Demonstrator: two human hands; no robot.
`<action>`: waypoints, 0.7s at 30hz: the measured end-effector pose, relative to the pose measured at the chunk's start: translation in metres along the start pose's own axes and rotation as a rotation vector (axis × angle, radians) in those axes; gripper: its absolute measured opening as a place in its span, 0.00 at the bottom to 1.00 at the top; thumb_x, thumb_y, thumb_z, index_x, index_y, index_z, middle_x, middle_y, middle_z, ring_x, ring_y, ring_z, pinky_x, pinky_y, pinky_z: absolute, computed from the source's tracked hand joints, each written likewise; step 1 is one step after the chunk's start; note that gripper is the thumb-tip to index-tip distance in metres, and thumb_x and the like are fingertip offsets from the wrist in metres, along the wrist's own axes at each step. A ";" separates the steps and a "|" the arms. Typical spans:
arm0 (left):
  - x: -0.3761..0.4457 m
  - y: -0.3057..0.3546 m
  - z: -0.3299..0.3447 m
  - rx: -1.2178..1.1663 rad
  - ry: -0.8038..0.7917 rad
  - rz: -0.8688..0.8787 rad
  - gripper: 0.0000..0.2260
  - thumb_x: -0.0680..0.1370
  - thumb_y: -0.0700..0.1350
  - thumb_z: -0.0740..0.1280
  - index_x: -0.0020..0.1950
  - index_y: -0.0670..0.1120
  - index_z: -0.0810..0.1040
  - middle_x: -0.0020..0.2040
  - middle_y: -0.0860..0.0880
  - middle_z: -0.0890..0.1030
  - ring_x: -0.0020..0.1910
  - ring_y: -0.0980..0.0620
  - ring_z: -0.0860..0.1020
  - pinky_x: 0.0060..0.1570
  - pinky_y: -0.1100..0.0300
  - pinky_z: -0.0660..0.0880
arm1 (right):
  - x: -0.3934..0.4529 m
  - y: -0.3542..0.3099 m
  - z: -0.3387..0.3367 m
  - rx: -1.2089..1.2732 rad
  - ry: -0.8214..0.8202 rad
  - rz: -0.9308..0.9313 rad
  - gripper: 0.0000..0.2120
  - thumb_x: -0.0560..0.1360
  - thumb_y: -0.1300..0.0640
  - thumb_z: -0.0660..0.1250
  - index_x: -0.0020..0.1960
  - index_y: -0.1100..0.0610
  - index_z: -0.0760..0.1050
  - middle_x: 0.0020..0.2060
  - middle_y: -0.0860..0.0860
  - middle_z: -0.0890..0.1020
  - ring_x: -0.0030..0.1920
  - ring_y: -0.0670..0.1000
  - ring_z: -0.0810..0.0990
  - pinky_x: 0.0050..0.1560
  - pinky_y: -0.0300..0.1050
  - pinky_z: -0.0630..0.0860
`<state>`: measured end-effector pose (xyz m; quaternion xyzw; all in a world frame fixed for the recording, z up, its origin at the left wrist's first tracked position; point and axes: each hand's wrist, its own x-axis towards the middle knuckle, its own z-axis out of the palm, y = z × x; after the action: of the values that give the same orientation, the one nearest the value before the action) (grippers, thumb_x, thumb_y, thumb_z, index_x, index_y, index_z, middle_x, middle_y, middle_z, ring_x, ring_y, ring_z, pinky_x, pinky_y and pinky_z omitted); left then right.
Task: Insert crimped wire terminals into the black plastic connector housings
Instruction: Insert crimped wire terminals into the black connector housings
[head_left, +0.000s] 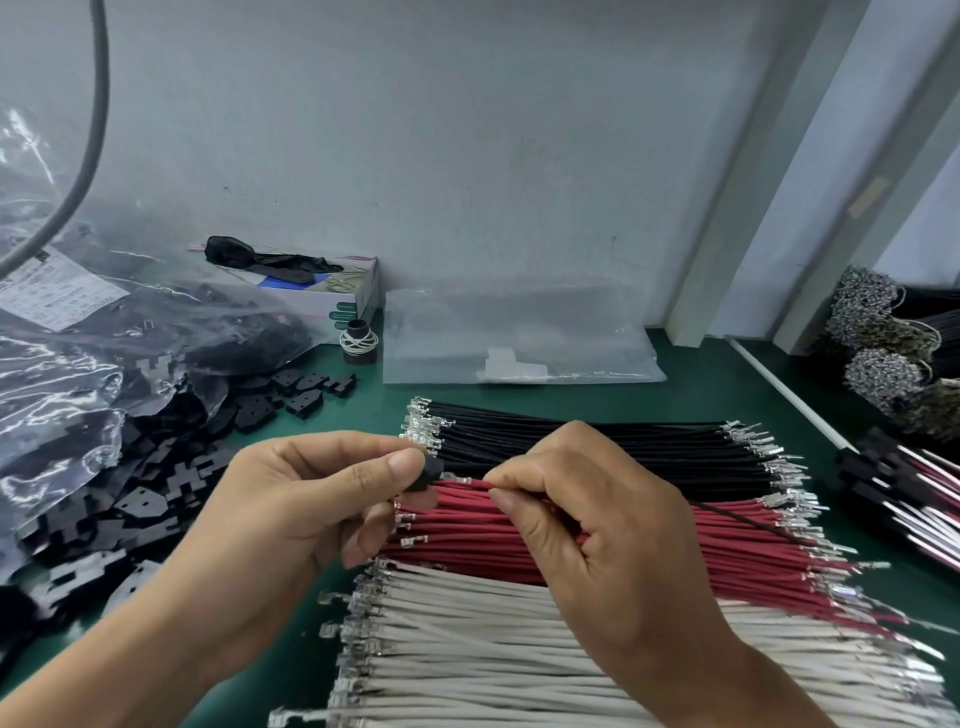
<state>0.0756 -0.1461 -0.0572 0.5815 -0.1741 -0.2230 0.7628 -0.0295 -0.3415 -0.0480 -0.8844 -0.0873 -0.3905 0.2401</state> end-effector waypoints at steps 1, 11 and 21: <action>0.000 0.000 0.000 0.009 0.002 -0.003 0.22 0.61 0.49 0.82 0.48 0.37 0.87 0.38 0.35 0.84 0.26 0.51 0.70 0.24 0.65 0.68 | 0.000 -0.001 0.001 -0.014 0.005 -0.017 0.09 0.81 0.53 0.66 0.49 0.55 0.84 0.42 0.45 0.80 0.40 0.46 0.79 0.36 0.45 0.77; 0.000 0.004 -0.002 0.025 -0.023 -0.003 0.29 0.57 0.57 0.86 0.49 0.39 0.87 0.39 0.38 0.85 0.25 0.53 0.69 0.24 0.66 0.67 | -0.002 -0.002 0.001 0.049 0.022 0.061 0.05 0.79 0.56 0.69 0.46 0.54 0.83 0.41 0.44 0.79 0.41 0.47 0.80 0.37 0.46 0.76; -0.001 0.004 -0.001 0.031 -0.038 -0.022 0.30 0.57 0.56 0.86 0.49 0.37 0.87 0.40 0.37 0.85 0.25 0.53 0.69 0.23 0.66 0.66 | 0.000 -0.001 0.000 -0.005 -0.036 0.011 0.05 0.79 0.56 0.69 0.46 0.53 0.82 0.41 0.43 0.79 0.39 0.45 0.78 0.35 0.45 0.75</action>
<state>0.0758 -0.1437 -0.0532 0.5909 -0.1857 -0.2397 0.7476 -0.0300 -0.3401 -0.0480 -0.8923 -0.0858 -0.3736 0.2384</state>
